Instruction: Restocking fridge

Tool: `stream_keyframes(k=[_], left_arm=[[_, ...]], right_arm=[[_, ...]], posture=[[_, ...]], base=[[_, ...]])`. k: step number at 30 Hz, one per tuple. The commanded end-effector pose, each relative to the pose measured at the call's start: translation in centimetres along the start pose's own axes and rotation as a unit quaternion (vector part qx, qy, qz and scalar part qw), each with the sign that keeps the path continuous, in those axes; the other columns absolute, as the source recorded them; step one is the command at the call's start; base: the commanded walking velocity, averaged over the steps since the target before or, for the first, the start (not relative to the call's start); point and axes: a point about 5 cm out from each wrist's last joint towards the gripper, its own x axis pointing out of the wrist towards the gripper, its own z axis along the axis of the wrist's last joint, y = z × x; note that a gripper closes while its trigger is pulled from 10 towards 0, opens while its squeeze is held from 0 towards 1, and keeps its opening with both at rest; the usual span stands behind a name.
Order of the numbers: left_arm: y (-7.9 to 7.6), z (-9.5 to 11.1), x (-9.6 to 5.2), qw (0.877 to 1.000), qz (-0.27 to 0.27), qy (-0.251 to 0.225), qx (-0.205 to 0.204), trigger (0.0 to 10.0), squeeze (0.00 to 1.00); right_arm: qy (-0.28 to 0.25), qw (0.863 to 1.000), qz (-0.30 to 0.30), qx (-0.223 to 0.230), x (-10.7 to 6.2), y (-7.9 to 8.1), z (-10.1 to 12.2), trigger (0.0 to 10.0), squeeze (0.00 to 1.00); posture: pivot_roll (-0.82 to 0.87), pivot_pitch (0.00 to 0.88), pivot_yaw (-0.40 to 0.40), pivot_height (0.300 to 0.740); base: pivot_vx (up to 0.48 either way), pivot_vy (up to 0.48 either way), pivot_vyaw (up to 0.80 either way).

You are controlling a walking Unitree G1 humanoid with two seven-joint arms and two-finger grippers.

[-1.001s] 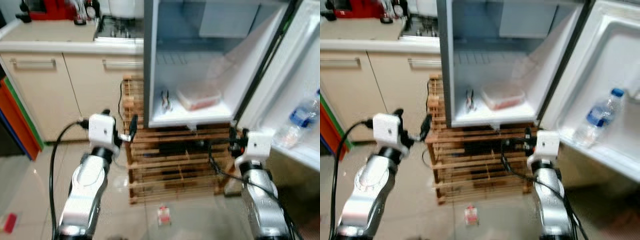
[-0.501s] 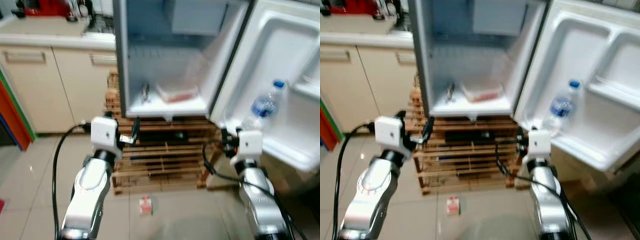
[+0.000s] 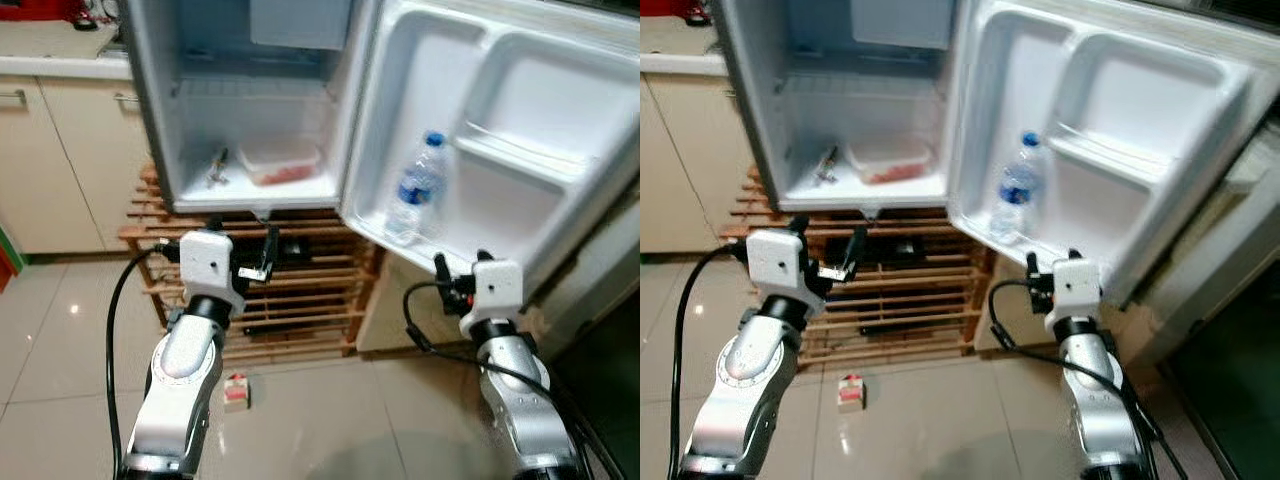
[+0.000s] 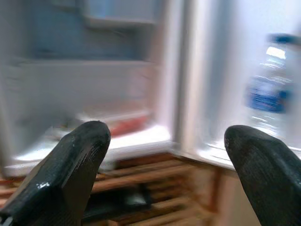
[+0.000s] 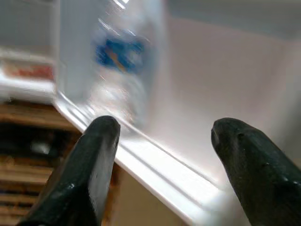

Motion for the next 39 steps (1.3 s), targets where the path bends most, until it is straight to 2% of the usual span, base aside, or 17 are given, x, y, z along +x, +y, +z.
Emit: stream_keyframes(k=[1, 2, 4, 6, 7, 10, 13, 15, 18, 21, 23, 25, 26, 29, 31, 35, 39], left_arm=[[0.1, 0.5, 0.2, 1.0, 0.003, -0.013, 0.01, 10.0, 0.0], [0.2, 0.5, 0.2, 1.0, 0.006, -0.013, 0.011, 10.0, 0.0], [0.2, 0.5, 0.2, 1.0, 0.006, -0.013, 0.011, 10.0, 0.0], [0.4, 0.3, 0.3, 1.0, 0.008, -0.009, 0.014, 10.0, 0.0], [0.5, 0.2, 0.4, 1.0, 0.006, -0.008, 0.016, 10.0, 0.0], [0.5, -0.1, 0.9, 1.0, 0.002, -0.001, 0.023, 10.0, 0.0], [0.3, -0.6, 1.1, 0.998, -0.022, 0.007, 0.067, 10.0, 0.0], [0.1, -1.5, 1.1, 0.998, -0.035, 0.03, 0.053, 10.0, 0.0], [0.1, -2.8, 1.0, 0.996, -0.043, 0.066, 0.04, 10.0, 0.0], [-0.2, -5.3, 1.1, 0.985, -0.052, 0.16, 0.02, 10.0, 0.0], [-0.3, -5.8, 1.1, 0.981, -0.057, 0.182, 0.022, 10.0, 0.0], [0.0, -8.6, 0.4, 0.962, -0.064, 0.264, 0.036, 10.0, 0.0], [0.0, -8.6, 0.4, 0.962, -0.064, 0.264, 0.036, 10.0, 0.0], [0.8, -12.0, -1.1, 0.931, -0.05, 0.36, 0.018, 10.0, 0.0], [1.0, -12.6, -1.4, 0.924, -0.047, 0.378, 0.014, 10.0, 0.0], [0.8, -12.4, -1.3, 0.926, -0.053, 0.375, 0.007, 10.0, 0.0], [0.5, -12.7, -1.3, 0.924, -0.064, 0.378, 0.015, 10.0, 0.0]], right_arm=[[-0.019, 0.998, 0.055, -0.02, -0.8, 0.7, 0.5, 10.0, 0.0], [-0.013, 0.997, 0.079, -0.024, -1.4, 1.0, 0.2, 10.0, 0.0], [-0.013, 0.997, 0.079, -0.024, -1.4, 1.0, 0.2, 10.0, 0.0], [0.023, 0.992, 0.118, -0.044, -2.9, 1.1, -1.6, 10.0, 0.0], [0.064, 0.988, 0.127, -0.054, -3.5, 0.8, -3.3, 10.0, 0.0], [0.172, 0.978, 0.078, -0.084, -4.3, -1.6, -7.6, 10.0, 0.0], [0.237, 0.967, -0.032, -0.084, -3.9, -5.0, -9.5, 10.0, 0.0], [0.261, 0.956, -0.067, -0.114, -3.2, -6.6, -9.8, 10.0, 0.0], [0.281, 0.946, -0.08, -0.138, -2.3, -7.4, -9.8, 10.0, 0.0], [0.287, 0.938, -0.106, -0.165, -1.1, -8.5, -9.4, 10.0, 0.0], [0.286, 0.936, -0.112, -0.171, -0.7, -8.7, -9.3, 10.0, 0.0], [0.27, 0.936, -0.131, -0.182, 1.2, -9.0, -8.1, 10.0, 0.0], [0.27, 0.936, -0.131, -0.182, 1.2, -9.0, -8.1, 10.0, 0.0], [0.244, 0.933, -0.158, -0.21, 4.1, -9.6, -5.7, 10.0, 0.0], [0.235, 0.931, -0.171, -0.221, 5.0, -10.0, -4.8, 10.0, 0.0], [0.21, 0.922, -0.209, -0.25, 6.3, -11.1, -2.7, 10.0, 0.0], [0.18, 0.925, -0.235, -0.239, 7.6, -11.9, -0.7, 10.0, 0.0]], posture=[[-0.05, 0.0, -0.053, 0.736], [-0.05, 0.0, -0.053, 0.736], [-0.05, 0.0, -0.053, 0.736], [-0.06, 0.0, -0.046, 0.736], [-0.07, 0.0, -0.041, 0.736], [-0.07, 0.0, -0.027, 0.736], [-0.07, 0.0, -0.024, 0.736], [-0.06, 0.0, -0.02, 0.736], [-0.06, 0.0, -0.019, 0.736], [-0.06, 0.0, -0.026, 0.736], [-0.06, 0.0, -0.026, 0.736], [-0.06, 0.0, -0.029, 0.736], [-0.06, 0.0, -0.029, 0.736], [-0.06, 0.0, -0.034, 0.736], [-0.06, 0.0, -0.039, 0.736], [-0.05, 0.0, -0.045, 0.736], [-0.05, 0.0, -0.048, 0.736]], base=[[0.0, 0.0, 0.0], [0.0, 0.0, 0.0], [0.0, 0.0, 0.0], [0.0, 0.0, 0.0], [0.0, 0.0, 0.0], [0.0, 0.0, 0.0], [0.0, 0.0, 0.0], [0.0, 0.0, 0.0], [0.0, 0.0, 0.0], [0.0, 0.0, 0.0], [0.0, 0.0, 0.0], [0.0, 0.0, 0.0], [0.0, 0.0, 0.0], [0.0, 0.0, 0.0], [0.0, 0.0, 0.0], [0.0, 0.0, 0.0], [0.0, 0.0, 0.0]])
